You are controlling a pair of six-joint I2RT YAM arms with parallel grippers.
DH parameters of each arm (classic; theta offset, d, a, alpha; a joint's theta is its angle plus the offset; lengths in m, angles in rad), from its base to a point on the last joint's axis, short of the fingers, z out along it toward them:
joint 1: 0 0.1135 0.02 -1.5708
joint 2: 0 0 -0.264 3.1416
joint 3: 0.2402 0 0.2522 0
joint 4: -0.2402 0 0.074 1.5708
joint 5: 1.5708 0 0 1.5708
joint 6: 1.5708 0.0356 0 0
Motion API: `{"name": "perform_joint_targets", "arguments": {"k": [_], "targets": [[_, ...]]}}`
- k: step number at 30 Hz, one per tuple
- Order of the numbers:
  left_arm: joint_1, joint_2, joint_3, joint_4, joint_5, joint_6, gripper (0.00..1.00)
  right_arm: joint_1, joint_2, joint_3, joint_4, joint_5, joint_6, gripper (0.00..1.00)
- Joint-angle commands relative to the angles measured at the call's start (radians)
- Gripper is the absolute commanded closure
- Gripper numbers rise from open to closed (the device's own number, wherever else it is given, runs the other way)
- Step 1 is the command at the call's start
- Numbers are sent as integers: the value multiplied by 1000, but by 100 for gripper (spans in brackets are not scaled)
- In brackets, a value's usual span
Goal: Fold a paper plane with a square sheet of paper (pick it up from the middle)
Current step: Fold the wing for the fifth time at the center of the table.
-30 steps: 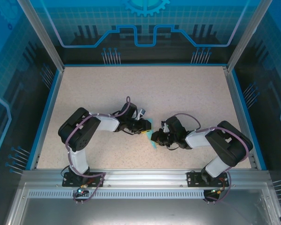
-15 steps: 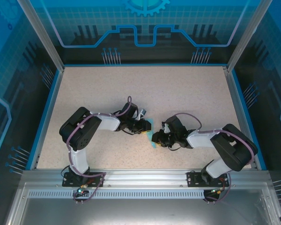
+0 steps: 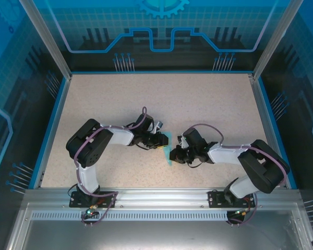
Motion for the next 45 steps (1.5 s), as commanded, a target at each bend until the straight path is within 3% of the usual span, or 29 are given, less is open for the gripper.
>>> {"name": "perform_joint_targets", "arguments": {"k": [1,11,19,27,36,45], "targets": [[-1,25,6,-78,-16,22,73,35,42,38,-73,-28,-71,94],[0,35,6,-107,-34,7,74,64,96,41,-179,7,-107,90],[0,55,27,-136,-22,18,75,59,16,-14,-75,-10,-20,85],[1,66,40,-151,-23,21,75,68,81,-27,-119,-9,-10,89],[1,74,41,-169,-20,22,75,111,58,3,-232,23,-45,87],[0,77,38,-170,-19,21,75,155,31,106,-445,140,-81,86]]}}
